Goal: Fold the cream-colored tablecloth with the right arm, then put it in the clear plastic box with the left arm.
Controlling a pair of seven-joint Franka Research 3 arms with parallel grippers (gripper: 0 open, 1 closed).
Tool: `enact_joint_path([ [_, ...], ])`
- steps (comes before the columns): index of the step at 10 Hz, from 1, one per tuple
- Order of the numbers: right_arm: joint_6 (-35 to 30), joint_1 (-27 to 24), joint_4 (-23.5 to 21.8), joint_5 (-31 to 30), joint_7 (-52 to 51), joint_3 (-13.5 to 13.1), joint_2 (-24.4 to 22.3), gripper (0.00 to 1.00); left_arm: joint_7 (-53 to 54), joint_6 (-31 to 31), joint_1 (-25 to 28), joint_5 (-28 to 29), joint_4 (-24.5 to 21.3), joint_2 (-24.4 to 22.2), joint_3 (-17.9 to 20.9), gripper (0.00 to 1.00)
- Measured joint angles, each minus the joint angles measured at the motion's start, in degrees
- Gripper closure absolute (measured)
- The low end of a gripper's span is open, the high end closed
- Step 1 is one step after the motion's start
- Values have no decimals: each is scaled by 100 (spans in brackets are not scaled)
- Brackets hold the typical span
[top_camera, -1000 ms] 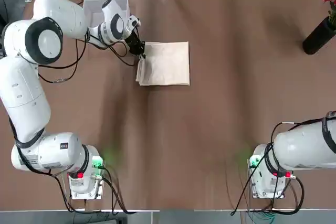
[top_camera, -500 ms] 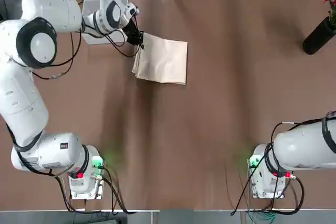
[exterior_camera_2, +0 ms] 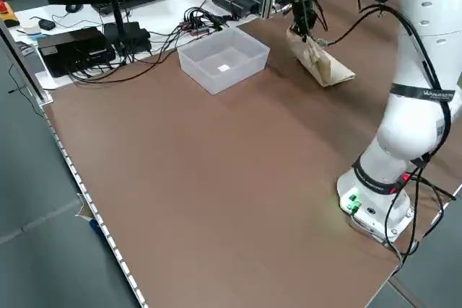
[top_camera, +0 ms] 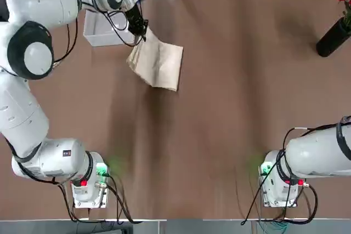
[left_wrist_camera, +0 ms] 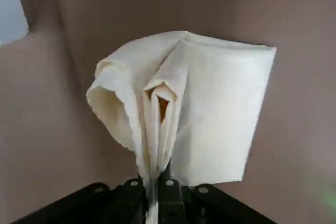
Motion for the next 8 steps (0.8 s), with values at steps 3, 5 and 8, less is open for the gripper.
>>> enact_joint_path([
  [3,-5,0,-1,1,10,-8,0,0,-1234,18,-865,563,100,261,10,93],
  [5,-22,2,-4,1,-47,-4,0,0,-1832,68,-1272,737,472,711,20,93],
  [8,-179,24,-6,1,-112,13,0,0,-2454,485,-1502,860,1085,1323,41,93],
])
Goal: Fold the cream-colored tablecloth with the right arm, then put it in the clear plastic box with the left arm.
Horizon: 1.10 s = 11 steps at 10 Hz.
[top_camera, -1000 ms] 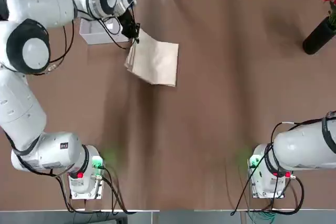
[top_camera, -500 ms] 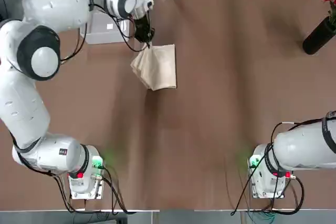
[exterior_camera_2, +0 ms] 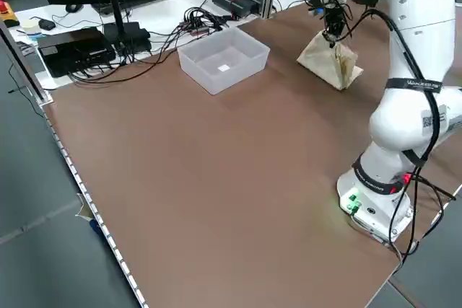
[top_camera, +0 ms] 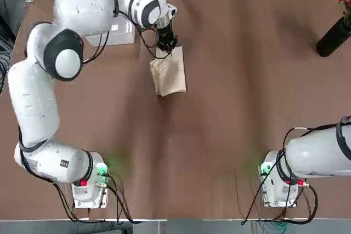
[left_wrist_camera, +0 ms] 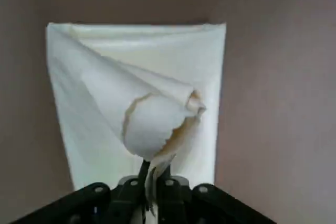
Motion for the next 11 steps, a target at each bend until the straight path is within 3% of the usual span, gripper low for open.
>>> enact_joint_path([
  [2,-59,17,0,0,-1,21,0,0,-248,488,4,0,180,205,23,91],
  [5,-57,18,0,0,-4,25,0,0,-334,965,8,0,229,279,30,48],
  [8,-55,18,0,0,-6,25,0,0,-333,850,115,14,333,213,39,6],
  [9,-55,18,0,0,-6,26,0,0,-328,618,195,28,273,111,39,0],
  [11,-54,19,0,0,-6,27,0,0,-121,493,538,33,-81,-169,10,0],
])
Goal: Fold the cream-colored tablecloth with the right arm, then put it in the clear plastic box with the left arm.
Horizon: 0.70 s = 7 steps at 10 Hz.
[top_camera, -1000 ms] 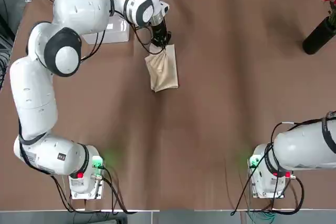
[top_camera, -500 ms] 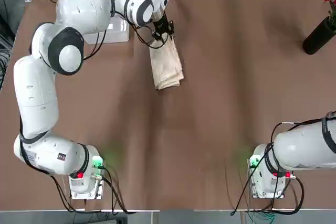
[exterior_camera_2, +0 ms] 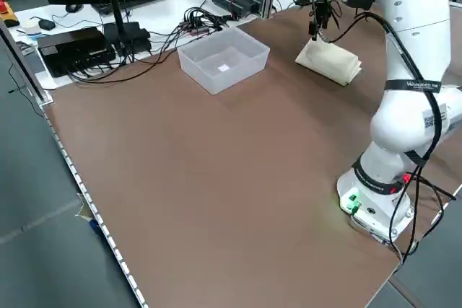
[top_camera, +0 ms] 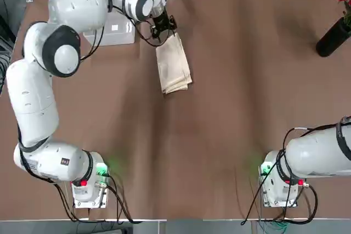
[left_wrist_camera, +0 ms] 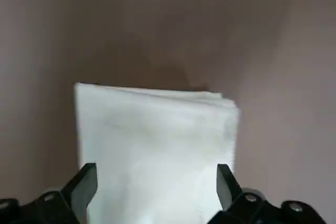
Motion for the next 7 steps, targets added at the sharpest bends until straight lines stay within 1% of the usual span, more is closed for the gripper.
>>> enact_joint_path([
  [1,1,0,0,0,0,1,0,0,172,0,316,0,-133,-132,-141,0],
  [2,3,0,0,0,0,1,0,0,316,-7,849,-1,-270,-241,-530,0],
  [3,5,0,0,0,0,0,0,0,455,-41,1503,-1,-439,-298,-1052,0],
  [4,5,0,1,0,0,-1,-1,0,565,-57,2025,-1,-632,-326,-1459,0],
  [5,6,-1,1,0,0,-1,-1,0,611,-57,2289,-1,-775,-333,-1687,0],
  [7,7,0,0,0,0,-1,-1,0,631,-54,2450,-1,-859,-376,-1941,0],
])
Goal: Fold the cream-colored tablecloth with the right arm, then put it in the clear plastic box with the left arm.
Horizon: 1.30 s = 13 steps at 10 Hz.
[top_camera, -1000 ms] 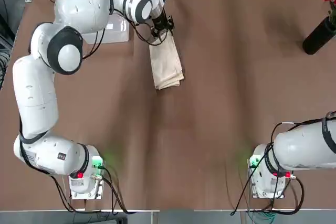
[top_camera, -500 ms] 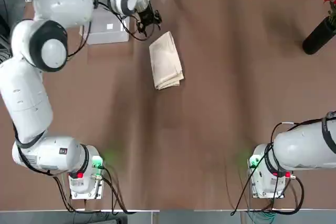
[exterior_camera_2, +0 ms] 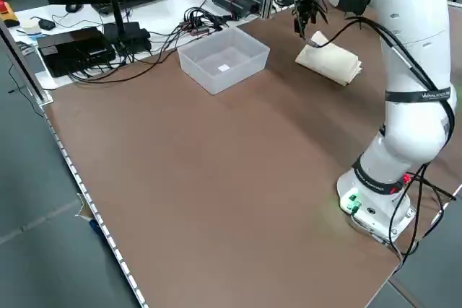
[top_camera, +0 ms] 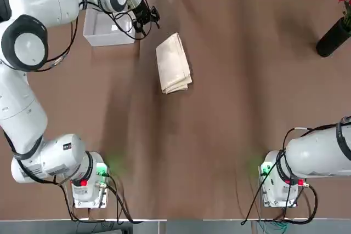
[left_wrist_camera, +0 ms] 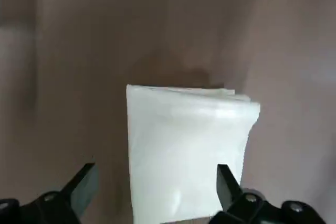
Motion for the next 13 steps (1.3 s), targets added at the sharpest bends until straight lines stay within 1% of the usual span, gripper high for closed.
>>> enact_joint_path([
  [1,1,0,0,0,0,0,0,0,1,0,169,0,-6,-56,-196,0],
  [2,2,-1,0,0,0,-1,0,0,9,-9,290,0,-17,-129,-270,0],
  [3,2,-1,0,0,0,-2,0,0,34,-13,317,0,-41,-165,-276,0],
  [4,1,-1,-1,0,0,-3,0,0,38,-15,191,0,-72,-189,-153,0],
  [5,2,-1,-1,0,0,-4,0,0,46,-15,-195,-8,-84,-224,263,0],
  [6,2,-1,-1,0,0,-4,0,0,149,-11,-672,-166,-87,-270,779,0],
  [7,2,-1,-1,0,0,-4,0,0,421,-10,-1064,-502,-100,-336,1232,0],
  [8,3,-1,0,0,0,-4,0,0,844,-10,-1384,-1015,-165,-492,1698,0],
  [9,3,-1,0,0,0,-4,0,0,1337,-11,-1640,-1585,-328,-730,2132,0],
  [10,3,-1,0,0,0,-4,0,0,1722,22,-1822,-2024,-573,-971,2452,0],
  [11,3,-1,0,0,0,-4,0,0,2026,170,-1923,-2372,-854,-1144,2606,0],
  [13,3,-1,0,0,0,-4,0,0,2677,781,-2037,-3160,-1384,-1244,2650,0],
])
